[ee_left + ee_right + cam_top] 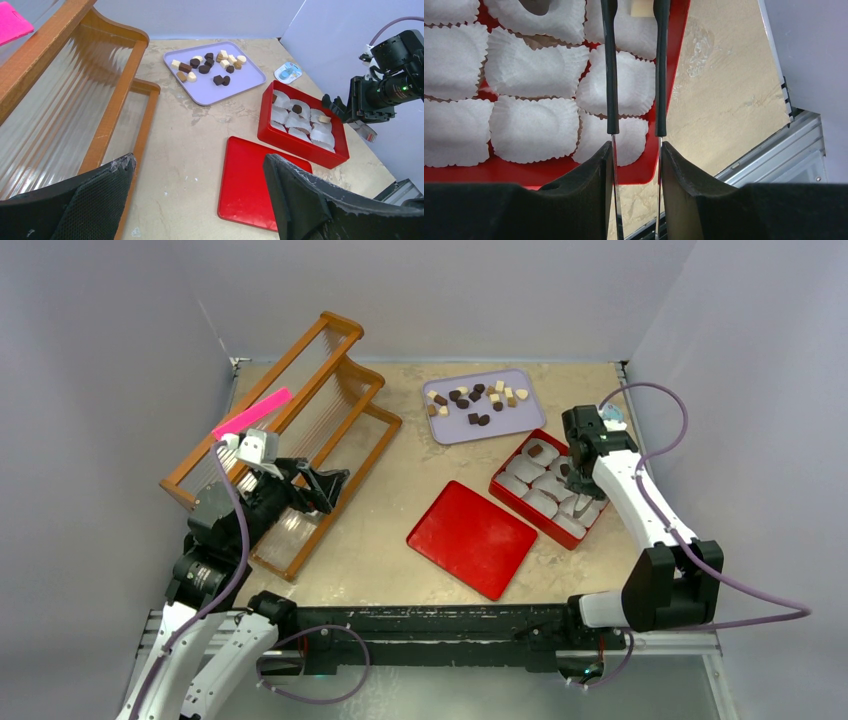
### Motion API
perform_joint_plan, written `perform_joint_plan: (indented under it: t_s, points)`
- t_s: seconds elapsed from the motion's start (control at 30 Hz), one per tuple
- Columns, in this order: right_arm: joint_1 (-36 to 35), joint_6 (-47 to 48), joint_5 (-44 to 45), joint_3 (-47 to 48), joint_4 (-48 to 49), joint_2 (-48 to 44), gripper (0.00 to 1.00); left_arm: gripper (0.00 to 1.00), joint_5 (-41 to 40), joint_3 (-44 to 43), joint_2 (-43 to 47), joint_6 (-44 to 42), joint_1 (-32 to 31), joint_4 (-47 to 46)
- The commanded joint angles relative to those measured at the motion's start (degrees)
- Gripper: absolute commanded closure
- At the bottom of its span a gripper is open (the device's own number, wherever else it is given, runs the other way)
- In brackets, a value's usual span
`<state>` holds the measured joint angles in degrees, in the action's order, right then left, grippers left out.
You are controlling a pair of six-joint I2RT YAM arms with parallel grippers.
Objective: Pack the chocolate
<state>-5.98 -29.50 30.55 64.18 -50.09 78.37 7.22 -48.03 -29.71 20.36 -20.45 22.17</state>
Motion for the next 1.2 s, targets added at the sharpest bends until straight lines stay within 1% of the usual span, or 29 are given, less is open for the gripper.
perform_joint_plan:
  t_s: [0.0, 0.17, 0.33, 0.43, 0.6, 0.77, 1.0, 1.17]
  points:
    - [0.3, 0.4, 2.4, 3.7, -0.7, -1.1, 0.62, 0.02, -0.5, -0.5, 0.4, -0.4, -0.5, -0.6]
    - [0.1, 2.9, -3.1, 6.5, 1.0, -2.2, 0.63, 0.02, -0.4, -0.4, 0.2, -0.4, -0.5, -0.6]
    - [-0.4, 8.3, -11.4, 9.0, 6.7, -1.7, 0.63, 0.02, -0.7, -0.4, 0.5, -0.5, -0.6, -0.6]
    - [-2.3, 11.1, -14.4, 11.1, 10.3, 0.0, 0.62, 0.02, -0.9, -0.5, 0.5, -0.6, -0.6, -0.5]
    - [-6.7, 16.8, -16.7, 15.4, 15.0, 5.2, 0.61, 0.02, -1.3, -0.4, 0.6, -0.6, -0.6, -0.6]
    - [-11.2, 19.9, -17.8, 22.5, 14.8, 15.2, 0.60, 0.02, -1.7, -0.4, 0.8, -0.7, -0.6, -0.5]
    - [-14.4, 22.6, -19.8, 29.6, 14.2, 25.8, 0.57, 0.02, -2.1, -0.3, 1.0, -0.7, -0.6, -0.5]
    - [-15.9, 23.8, -20.5, 32.7, 14.5, 30.1, 0.57, 0.02, -2.1, -0.3, 1.1, -0.7, -0.6, -0.5]
